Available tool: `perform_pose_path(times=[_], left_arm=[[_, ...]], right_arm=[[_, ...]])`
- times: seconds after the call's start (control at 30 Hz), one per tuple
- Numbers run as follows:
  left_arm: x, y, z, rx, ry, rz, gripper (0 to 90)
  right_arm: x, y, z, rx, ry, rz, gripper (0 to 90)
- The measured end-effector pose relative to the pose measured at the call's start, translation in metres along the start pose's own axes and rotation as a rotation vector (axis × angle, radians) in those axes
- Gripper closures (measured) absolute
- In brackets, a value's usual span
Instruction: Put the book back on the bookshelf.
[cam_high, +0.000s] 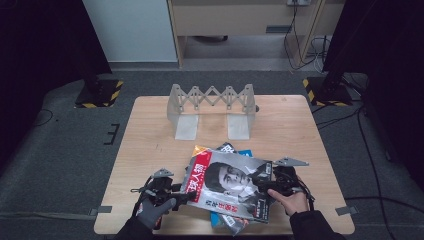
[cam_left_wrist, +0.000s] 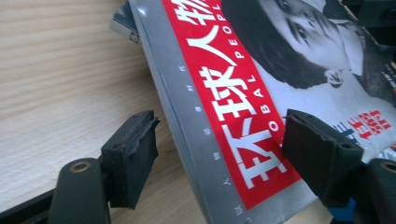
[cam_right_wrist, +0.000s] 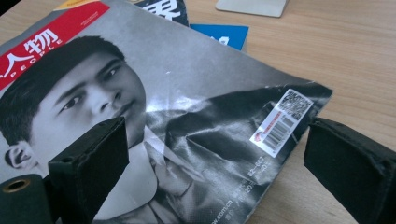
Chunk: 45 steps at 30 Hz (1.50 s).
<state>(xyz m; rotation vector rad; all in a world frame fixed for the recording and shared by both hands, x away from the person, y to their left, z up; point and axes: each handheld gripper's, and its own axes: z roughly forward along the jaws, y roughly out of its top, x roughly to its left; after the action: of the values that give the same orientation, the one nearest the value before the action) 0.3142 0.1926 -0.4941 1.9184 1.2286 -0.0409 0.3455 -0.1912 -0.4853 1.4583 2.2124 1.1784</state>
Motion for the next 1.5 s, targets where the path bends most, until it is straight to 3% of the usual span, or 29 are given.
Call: perform_pose_path(times=[0.3, 0.53, 0.6, 0.73, 0.87, 1.07, 1.27, 1.5], left_arm=[[0.006, 0.001, 0.009, 0.036, -0.121, -0.099, 32.5], [0.007, 0.000, 0.003, 0.038, -0.146, -0.125, 44.2], [0.006, 0.001, 0.000, 0.025, -0.159, -0.124, 48.9], [0.004, 0.005, -0.011, -0.071, -0.223, -0.137, 56.7], [0.002, 0.007, -0.011, -0.079, -0.235, -0.127, 59.7], [0.000, 0.010, -0.006, -0.059, -0.267, -0.151, 63.6], [-0.006, 0.015, -0.009, -0.065, -0.256, -0.141, 74.4], [-0.010, 0.023, -0.011, -0.072, -0.237, -0.138, 78.9]], right_arm=[[0.002, -0.004, 0.007, 0.031, -0.007, -0.013, 6.7], [0.000, -0.005, 0.008, 0.031, -0.004, 0.002, 6.1], [0.000, -0.005, 0.009, 0.030, -0.006, 0.009, 6.1], [0.000, -0.007, 0.010, 0.023, -0.004, 0.015, 5.5], [-0.001, -0.008, 0.011, 0.020, -0.004, 0.012, 5.1], [-0.001, -0.008, 0.012, 0.018, -0.001, 0.014, 4.7], [-0.001, -0.007, 0.011, 0.025, 0.002, 0.022, 4.6], [-0.003, -0.006, 0.009, 0.031, 0.007, 0.021, 5.8]])
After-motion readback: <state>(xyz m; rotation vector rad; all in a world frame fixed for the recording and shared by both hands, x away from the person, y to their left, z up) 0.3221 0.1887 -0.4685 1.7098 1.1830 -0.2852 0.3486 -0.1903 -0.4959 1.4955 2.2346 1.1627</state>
